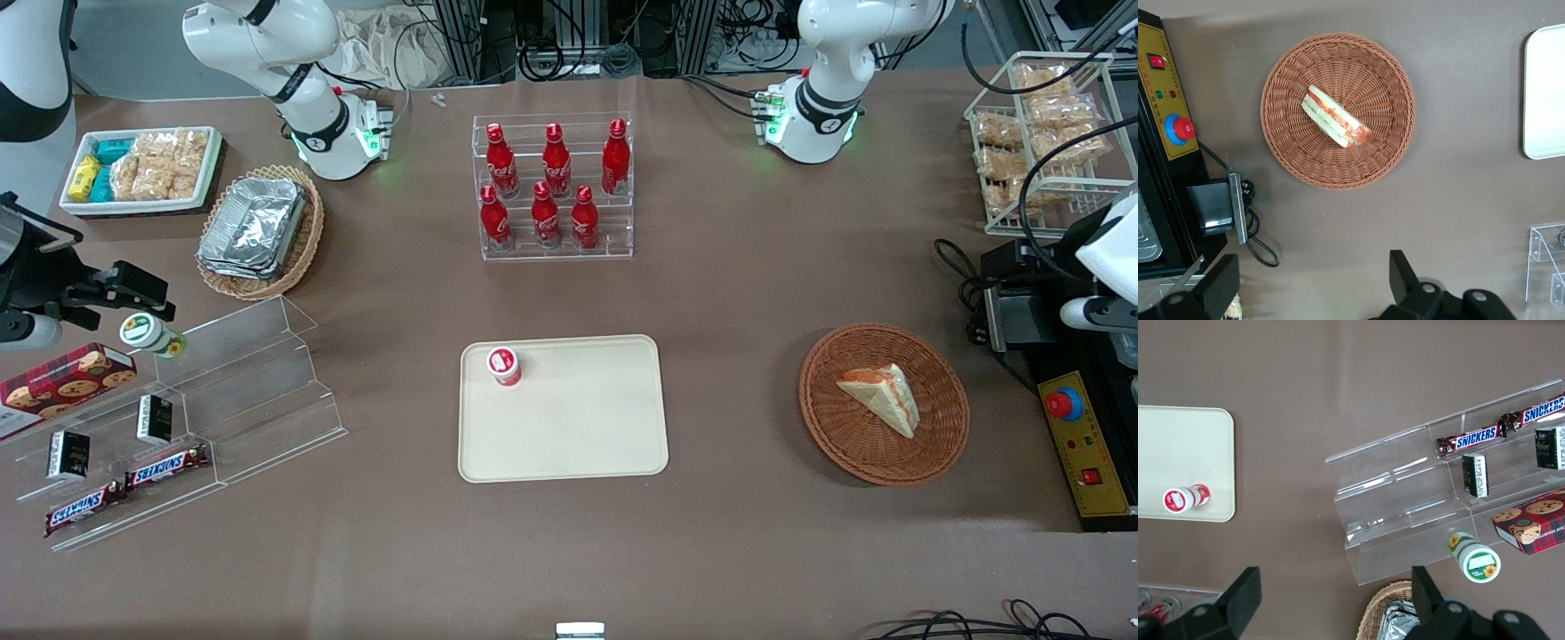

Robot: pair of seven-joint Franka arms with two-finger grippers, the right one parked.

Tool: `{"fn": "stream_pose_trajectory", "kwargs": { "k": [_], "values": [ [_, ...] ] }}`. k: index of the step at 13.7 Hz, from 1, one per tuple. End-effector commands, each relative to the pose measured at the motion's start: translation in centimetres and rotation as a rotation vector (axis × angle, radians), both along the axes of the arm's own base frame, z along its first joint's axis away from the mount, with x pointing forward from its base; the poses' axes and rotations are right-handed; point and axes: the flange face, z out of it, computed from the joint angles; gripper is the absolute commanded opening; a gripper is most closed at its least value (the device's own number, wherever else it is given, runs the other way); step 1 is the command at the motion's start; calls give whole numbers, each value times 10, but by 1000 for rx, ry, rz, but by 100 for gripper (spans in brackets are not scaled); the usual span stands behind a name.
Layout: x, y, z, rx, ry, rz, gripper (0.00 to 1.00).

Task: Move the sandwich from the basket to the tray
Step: 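Move the open left gripper over the sandwich in the wicker basket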

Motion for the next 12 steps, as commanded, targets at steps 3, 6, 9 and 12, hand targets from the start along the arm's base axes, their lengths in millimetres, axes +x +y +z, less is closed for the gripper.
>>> {"fn": "stream_pose_trajectory", "kwargs": {
  "k": [3, 6, 9, 12],
  "values": [
    [9, -1, -9, 13, 32, -1, 100],
    [11, -4, -36, 14, 38, 111, 100],
    [1, -8, -98, 47, -33, 415, 100],
    [2, -7, -157, 62, -37, 654, 100]
  ]
}}
